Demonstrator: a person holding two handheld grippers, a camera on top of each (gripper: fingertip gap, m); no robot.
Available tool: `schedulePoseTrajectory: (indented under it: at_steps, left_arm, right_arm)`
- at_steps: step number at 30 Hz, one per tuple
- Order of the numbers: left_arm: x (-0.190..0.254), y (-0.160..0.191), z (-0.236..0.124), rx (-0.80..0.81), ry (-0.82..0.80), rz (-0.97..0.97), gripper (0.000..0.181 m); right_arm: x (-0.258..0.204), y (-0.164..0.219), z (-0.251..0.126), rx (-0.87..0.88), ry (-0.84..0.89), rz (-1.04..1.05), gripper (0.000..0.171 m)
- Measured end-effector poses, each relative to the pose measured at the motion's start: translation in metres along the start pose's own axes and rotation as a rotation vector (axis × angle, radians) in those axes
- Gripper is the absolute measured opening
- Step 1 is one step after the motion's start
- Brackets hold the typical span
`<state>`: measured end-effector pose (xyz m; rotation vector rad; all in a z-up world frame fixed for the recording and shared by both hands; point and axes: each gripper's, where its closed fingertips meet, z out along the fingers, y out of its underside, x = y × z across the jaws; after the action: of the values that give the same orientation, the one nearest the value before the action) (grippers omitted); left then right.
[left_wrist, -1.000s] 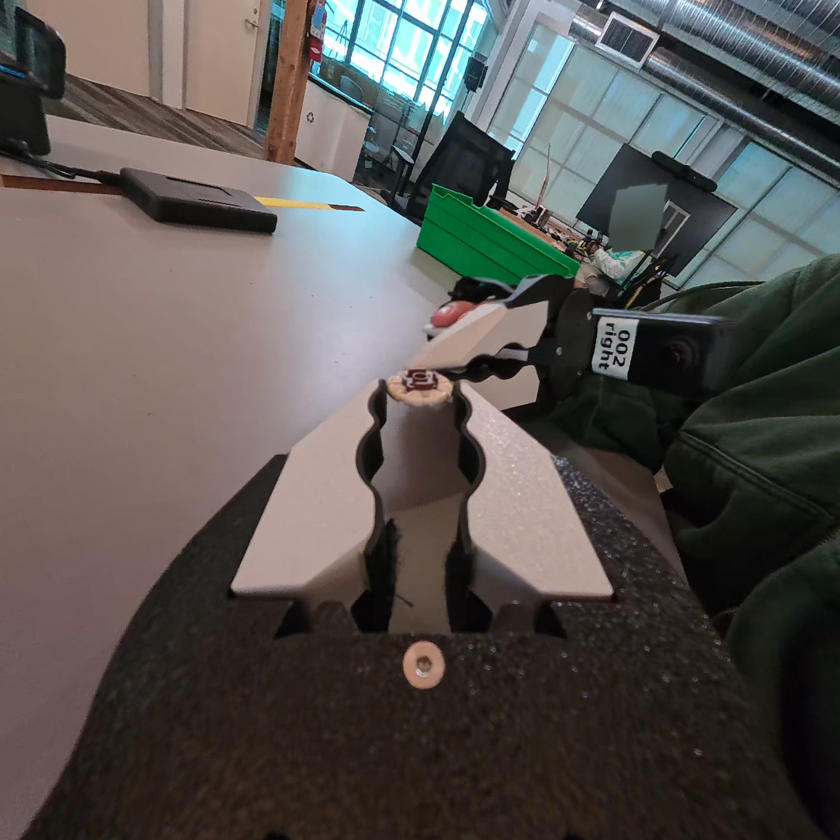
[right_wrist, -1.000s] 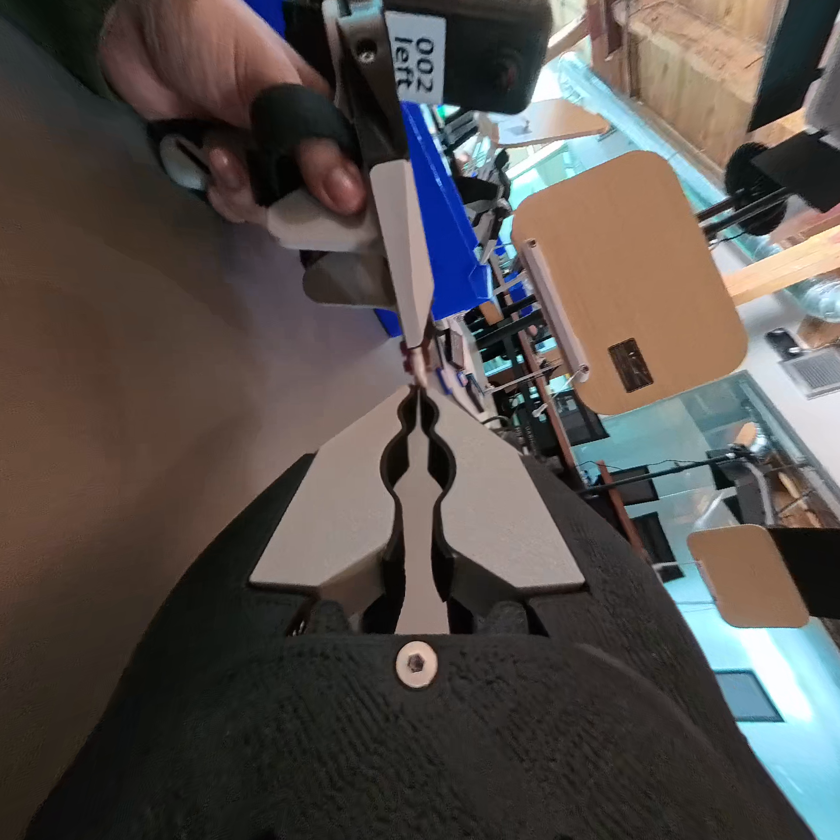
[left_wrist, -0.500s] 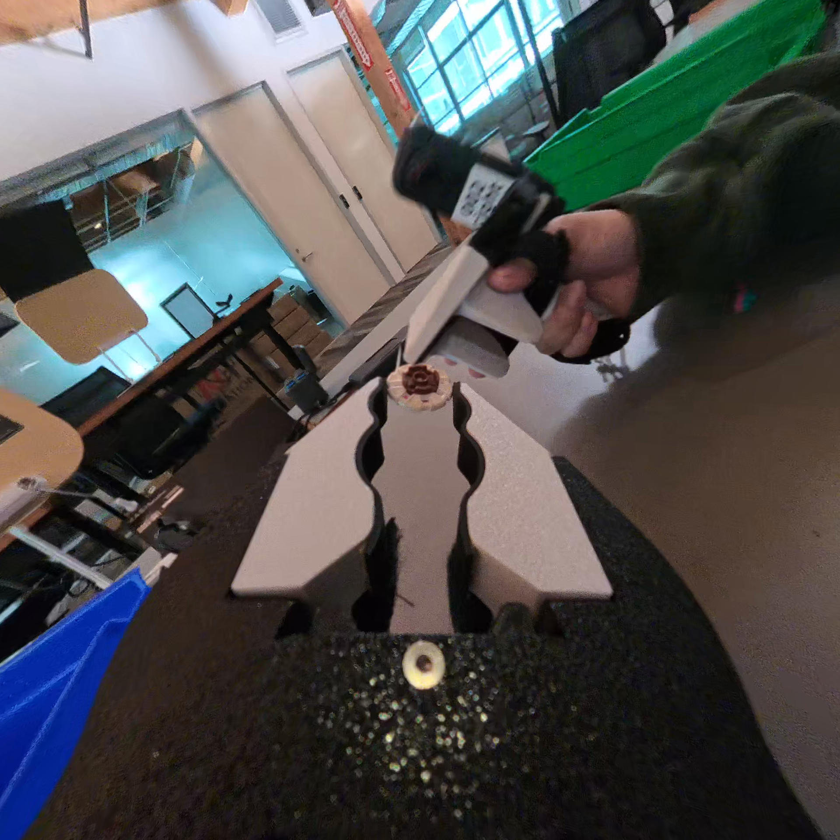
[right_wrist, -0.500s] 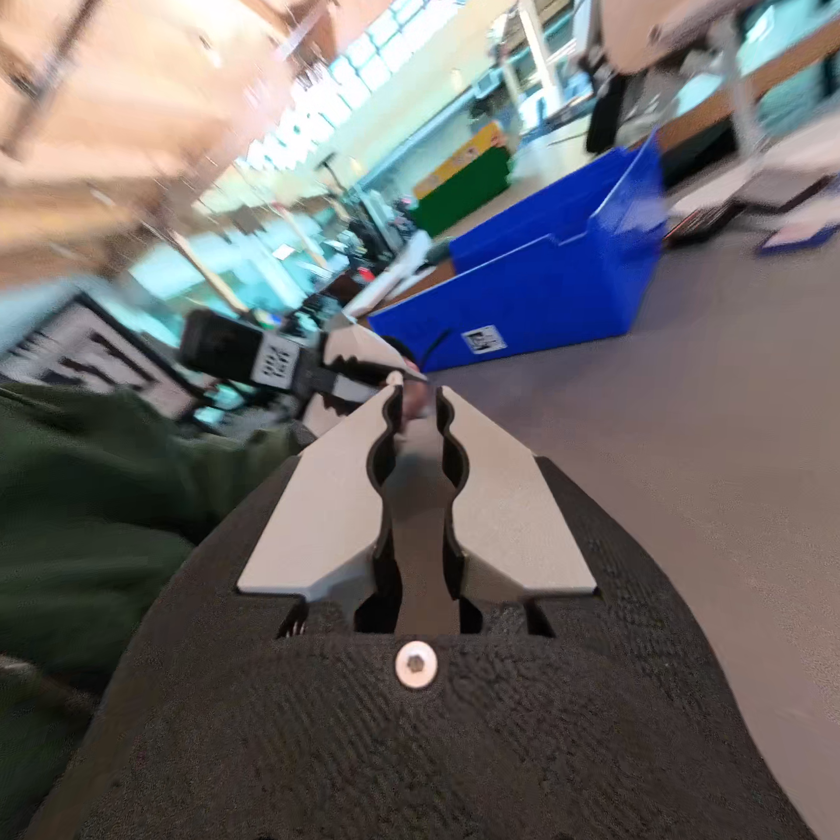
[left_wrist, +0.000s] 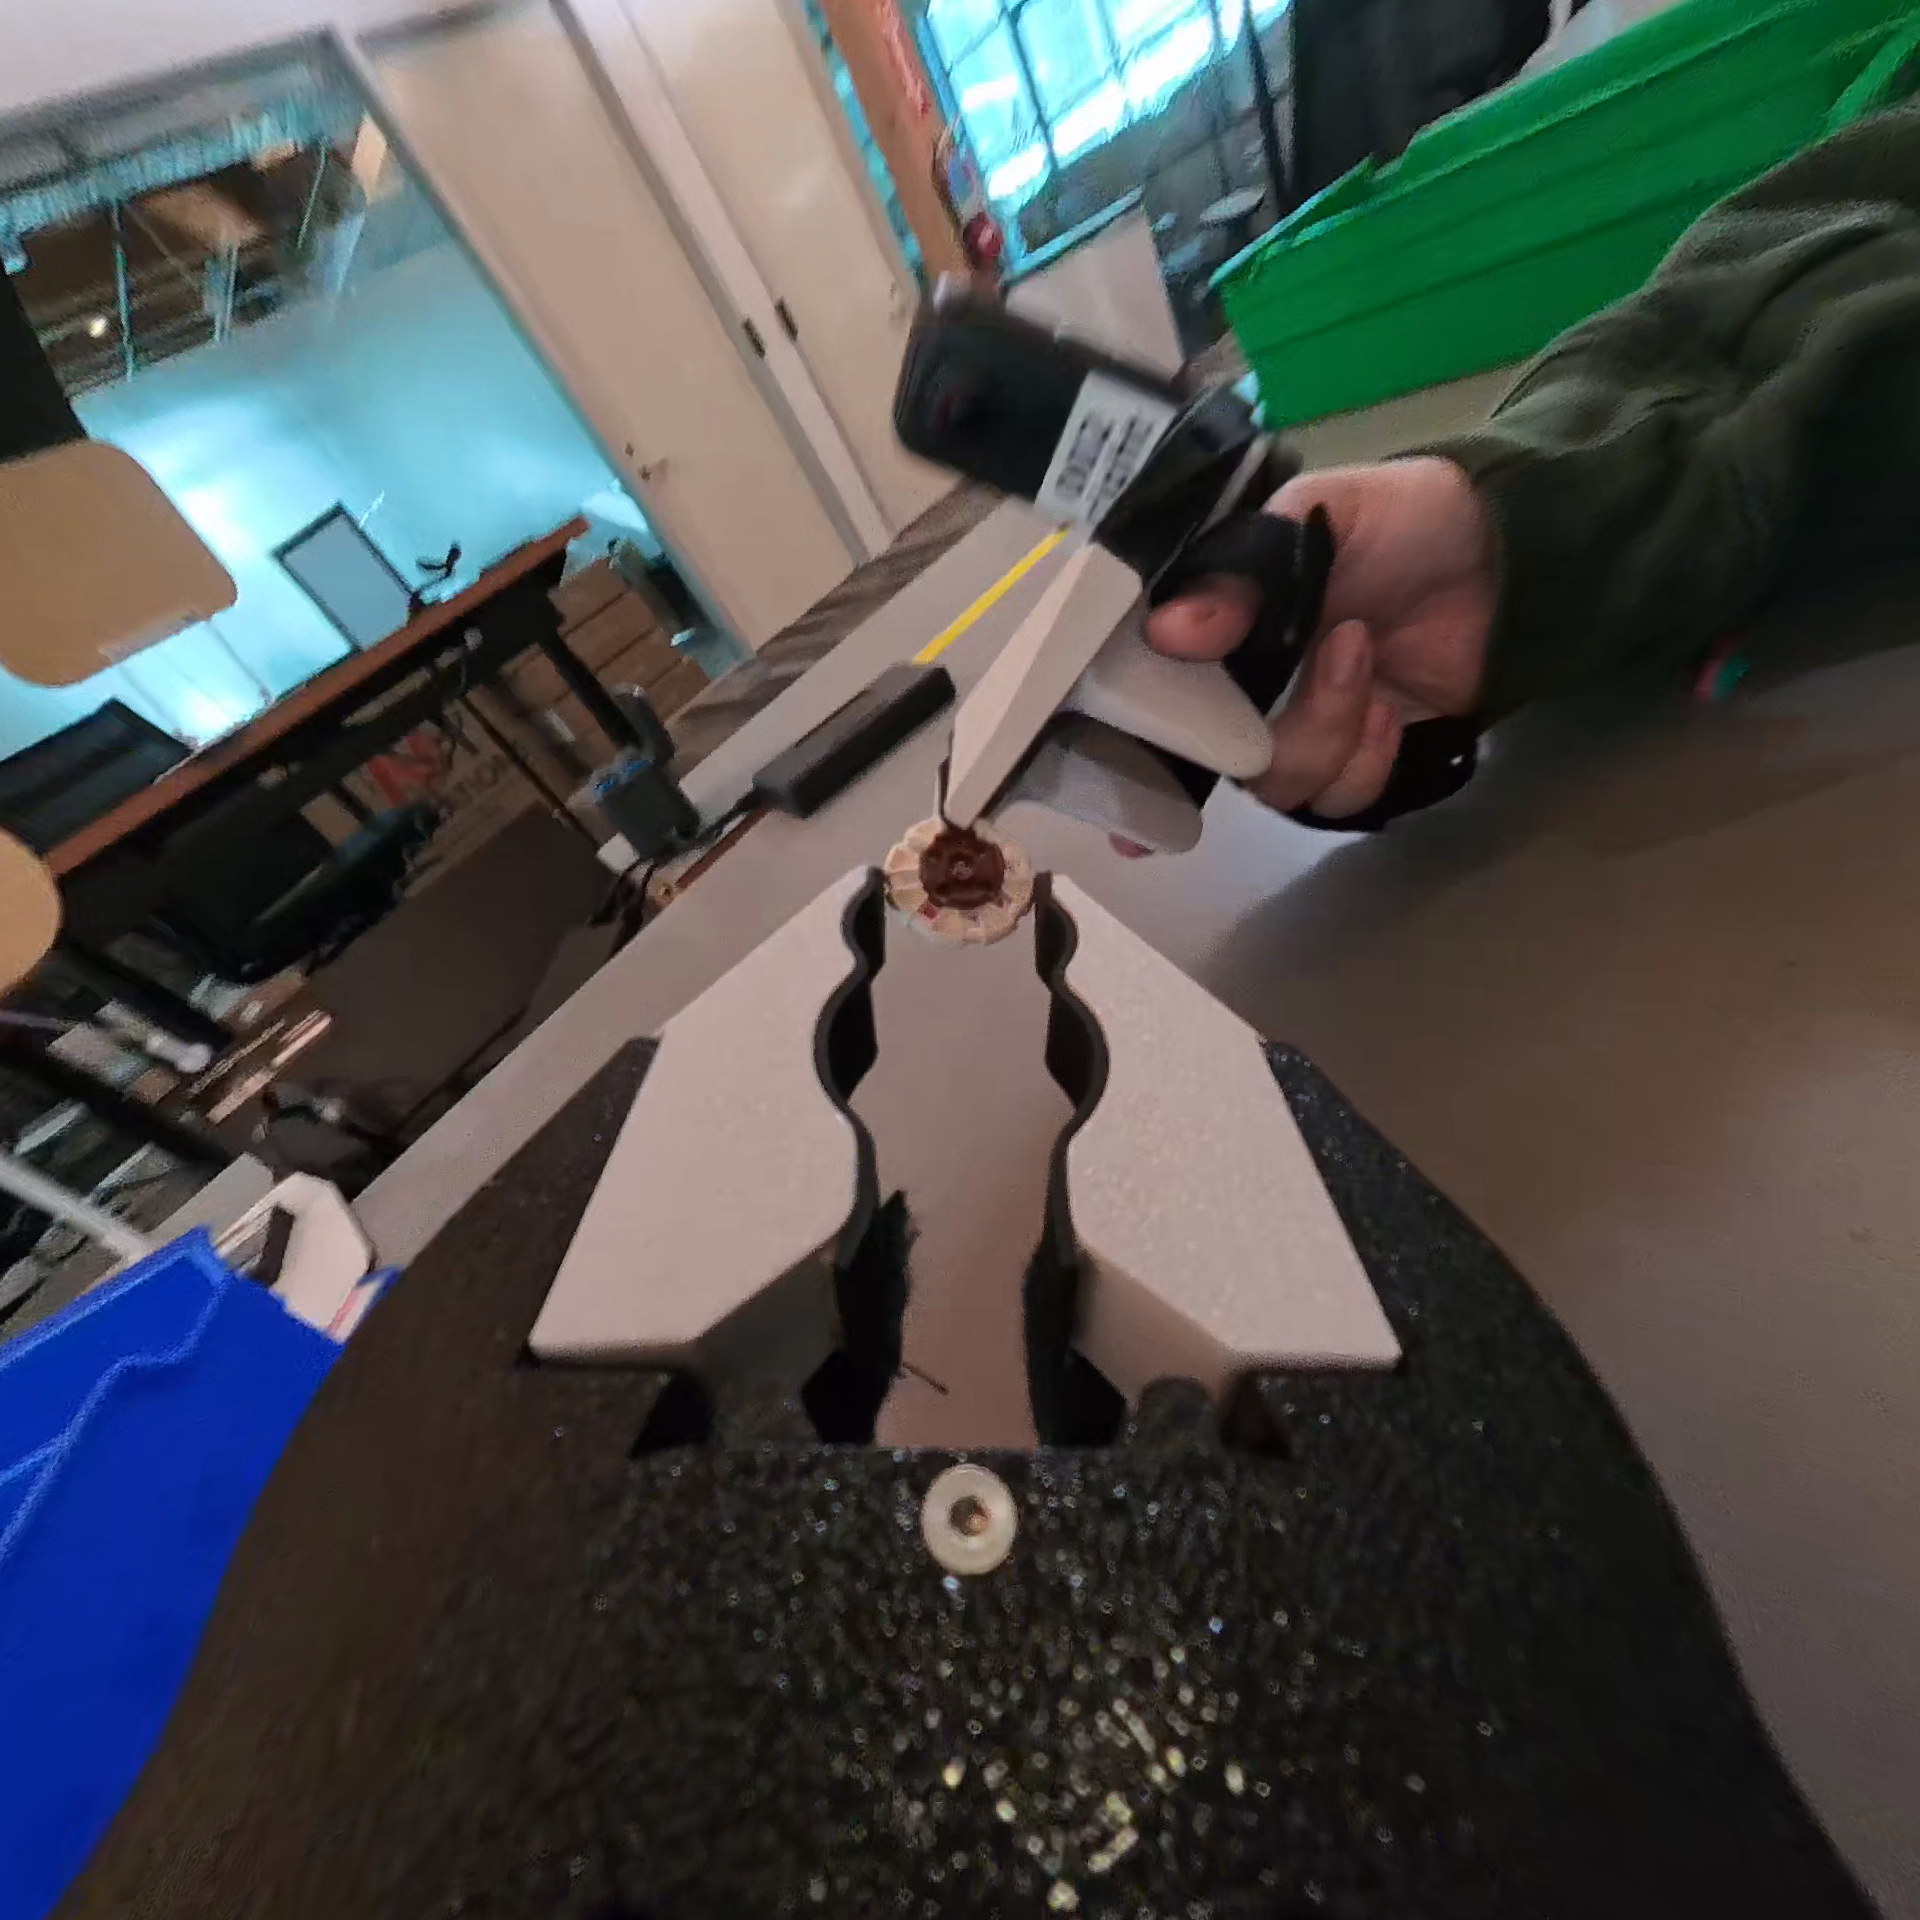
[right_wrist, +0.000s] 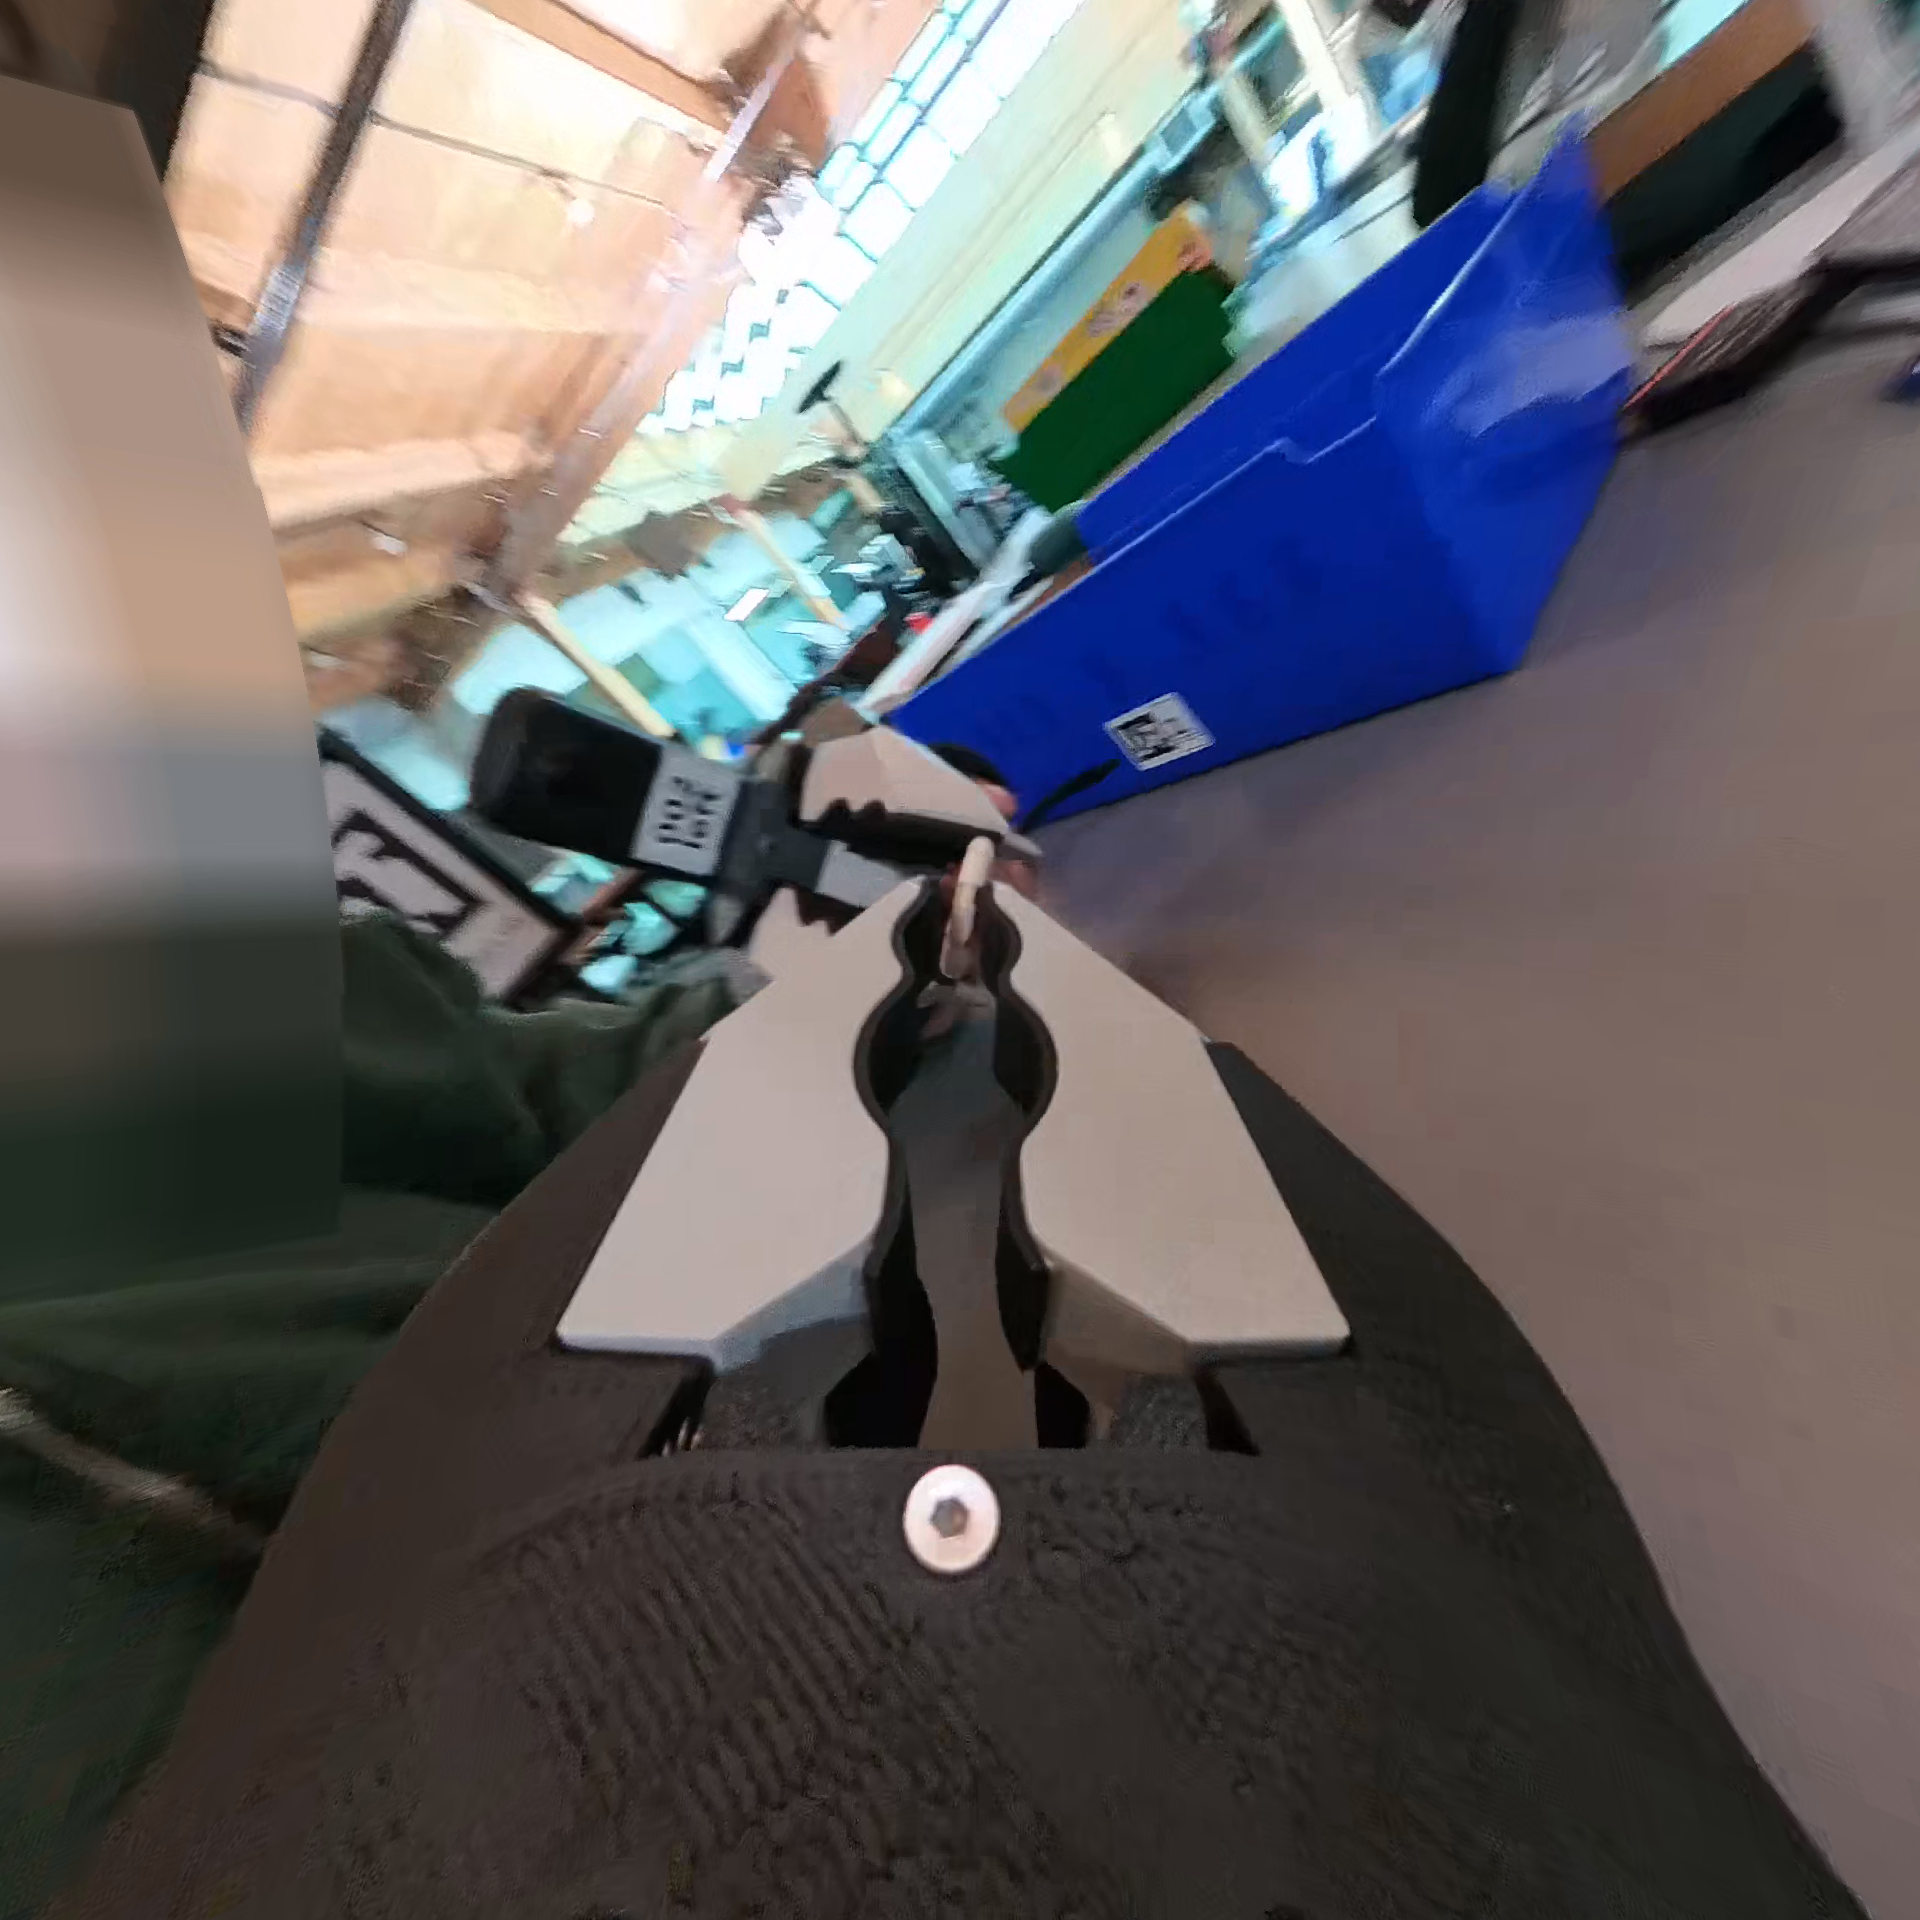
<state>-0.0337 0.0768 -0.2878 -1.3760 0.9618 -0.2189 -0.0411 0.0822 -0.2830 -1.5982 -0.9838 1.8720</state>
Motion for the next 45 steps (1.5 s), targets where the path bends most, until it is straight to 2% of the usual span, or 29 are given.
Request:
schedulePoseTrajectory:
  at_steps: [1, 2, 5, 12, 20, 24, 29, 33, 45]
  left_arm:
    - [-0.003, 0.003, 0.0, -0.028, -0.026, 0.022, 0.021]
    - [-0.004, 0.003, -0.001, -0.035, -0.049, 0.071, 0.011]
    - [0.0, -0.005, -0.004, -0.019, -0.09, 0.204, 0.011]
    - [-0.005, 0.011, 0.003, -0.096, -0.075, 0.101, 0.024]
    - [-0.006, 0.021, 0.005, -0.152, -0.089, 0.111, 0.014]
    - [-0.004, 0.021, 0.005, -0.14, -0.062, 0.034, 0.013]
    - [-0.002, 0.028, 0.005, -0.192, -0.055, 0.028, 0.013]
    - [-0.004, 0.035, 0.01, -0.277, -0.099, 0.095, 0.013]
    - [-0.005, 0.041, 0.018, -0.283, -0.102, 0.105, 0.012]
  right_arm:
    - [0.005, -0.002, -0.001, 0.011, 0.046, -0.04, 0.003]
    - [0.007, -0.003, -0.002, 0.021, 0.072, -0.058, 0.002]
    - [0.013, -0.003, -0.004, 0.048, 0.098, -0.05, 0.002]
    - [0.012, -0.003, 0.0, 0.084, 0.128, -0.076, 0.002]
    - [0.019, 0.003, 0.003, 0.124, 0.169, -0.02, 0.002]
    - [0.019, 0.006, 0.003, 0.09, 0.185, -0.063, 0.002]
    - [0.022, 0.01, 0.004, 0.05, 0.195, -0.068, 0.002]
    - [0.027, 0.011, 0.003, 0.014, 0.266, -0.161, 0.002]
    - [0.031, 0.012, 0.001, -0.009, 0.331, -0.235, 0.001]
